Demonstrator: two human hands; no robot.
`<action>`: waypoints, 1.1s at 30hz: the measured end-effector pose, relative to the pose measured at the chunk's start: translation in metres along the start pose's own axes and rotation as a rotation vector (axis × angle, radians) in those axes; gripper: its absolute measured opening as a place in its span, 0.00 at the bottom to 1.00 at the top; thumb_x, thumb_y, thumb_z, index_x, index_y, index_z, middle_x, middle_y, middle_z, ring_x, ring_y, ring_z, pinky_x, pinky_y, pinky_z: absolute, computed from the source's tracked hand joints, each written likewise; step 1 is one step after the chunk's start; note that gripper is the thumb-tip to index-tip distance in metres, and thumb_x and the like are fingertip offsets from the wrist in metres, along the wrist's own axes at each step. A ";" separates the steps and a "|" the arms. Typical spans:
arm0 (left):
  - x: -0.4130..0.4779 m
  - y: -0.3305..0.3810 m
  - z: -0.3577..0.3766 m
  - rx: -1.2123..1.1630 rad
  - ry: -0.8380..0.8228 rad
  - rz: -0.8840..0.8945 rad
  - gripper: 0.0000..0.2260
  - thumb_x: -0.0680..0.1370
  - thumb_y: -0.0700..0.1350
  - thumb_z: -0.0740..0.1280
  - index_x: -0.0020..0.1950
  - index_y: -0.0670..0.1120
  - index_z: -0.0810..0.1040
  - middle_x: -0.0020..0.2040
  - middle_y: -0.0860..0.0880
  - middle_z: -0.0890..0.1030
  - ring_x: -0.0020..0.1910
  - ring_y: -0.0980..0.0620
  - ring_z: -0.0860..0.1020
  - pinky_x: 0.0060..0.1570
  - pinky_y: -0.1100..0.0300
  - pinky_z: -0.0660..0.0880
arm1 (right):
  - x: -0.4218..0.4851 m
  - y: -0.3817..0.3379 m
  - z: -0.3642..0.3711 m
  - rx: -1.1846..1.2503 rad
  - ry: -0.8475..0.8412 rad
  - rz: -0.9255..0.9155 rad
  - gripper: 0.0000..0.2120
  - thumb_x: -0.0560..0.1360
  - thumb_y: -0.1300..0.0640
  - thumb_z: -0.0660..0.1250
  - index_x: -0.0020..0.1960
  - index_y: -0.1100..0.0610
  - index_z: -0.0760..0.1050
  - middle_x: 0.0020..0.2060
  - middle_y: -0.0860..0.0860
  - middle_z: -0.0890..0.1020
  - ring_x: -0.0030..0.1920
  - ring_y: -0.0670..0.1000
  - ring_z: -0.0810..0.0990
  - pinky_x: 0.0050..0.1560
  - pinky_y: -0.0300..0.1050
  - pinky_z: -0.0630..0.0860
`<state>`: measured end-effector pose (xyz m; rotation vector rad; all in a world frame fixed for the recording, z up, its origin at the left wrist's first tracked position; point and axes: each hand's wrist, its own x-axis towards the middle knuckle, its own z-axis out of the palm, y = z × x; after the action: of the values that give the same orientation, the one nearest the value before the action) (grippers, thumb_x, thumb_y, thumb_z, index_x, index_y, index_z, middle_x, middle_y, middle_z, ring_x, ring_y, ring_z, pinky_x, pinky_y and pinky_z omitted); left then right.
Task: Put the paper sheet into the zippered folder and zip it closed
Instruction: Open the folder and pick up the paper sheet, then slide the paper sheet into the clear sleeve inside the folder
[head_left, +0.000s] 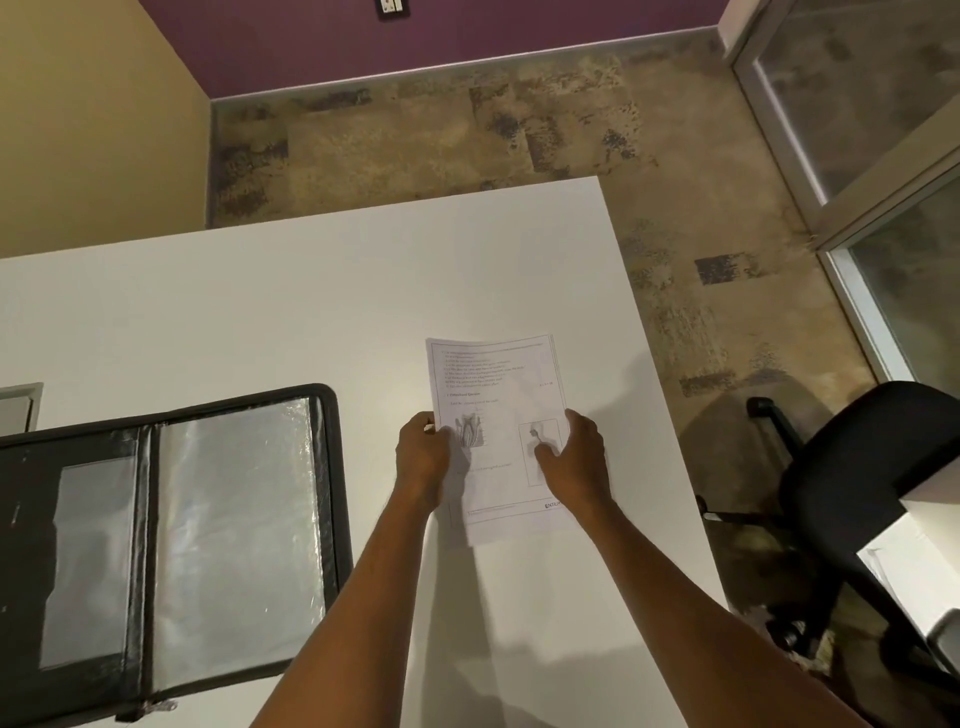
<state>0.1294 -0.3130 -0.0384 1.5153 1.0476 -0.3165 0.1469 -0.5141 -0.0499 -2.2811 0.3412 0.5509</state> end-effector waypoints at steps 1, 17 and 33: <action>0.001 -0.004 -0.003 -0.010 -0.007 0.009 0.11 0.78 0.36 0.65 0.54 0.46 0.84 0.48 0.45 0.88 0.38 0.46 0.82 0.36 0.58 0.77 | 0.000 0.000 -0.001 0.007 -0.010 0.005 0.32 0.77 0.54 0.71 0.77 0.59 0.64 0.74 0.56 0.71 0.74 0.58 0.69 0.74 0.55 0.70; -0.051 -0.002 -0.099 -0.284 -0.455 0.113 0.15 0.81 0.38 0.68 0.68 0.45 0.81 0.62 0.40 0.85 0.52 0.46 0.84 0.48 0.52 0.79 | -0.031 -0.025 -0.061 0.774 -0.595 0.053 0.18 0.80 0.58 0.69 0.69 0.55 0.76 0.64 0.52 0.84 0.64 0.55 0.82 0.69 0.55 0.75; -0.110 -0.027 -0.086 -0.322 -0.246 0.400 0.15 0.79 0.40 0.73 0.66 0.46 0.81 0.60 0.47 0.86 0.61 0.49 0.84 0.62 0.52 0.80 | -0.116 -0.040 -0.019 0.738 -0.156 -0.118 0.05 0.80 0.59 0.71 0.55 0.54 0.84 0.49 0.49 0.89 0.53 0.52 0.87 0.58 0.48 0.82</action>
<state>0.0167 -0.2863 0.0445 1.3171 0.5535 -0.0460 0.0673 -0.4922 0.0427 -1.5266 0.2705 0.4425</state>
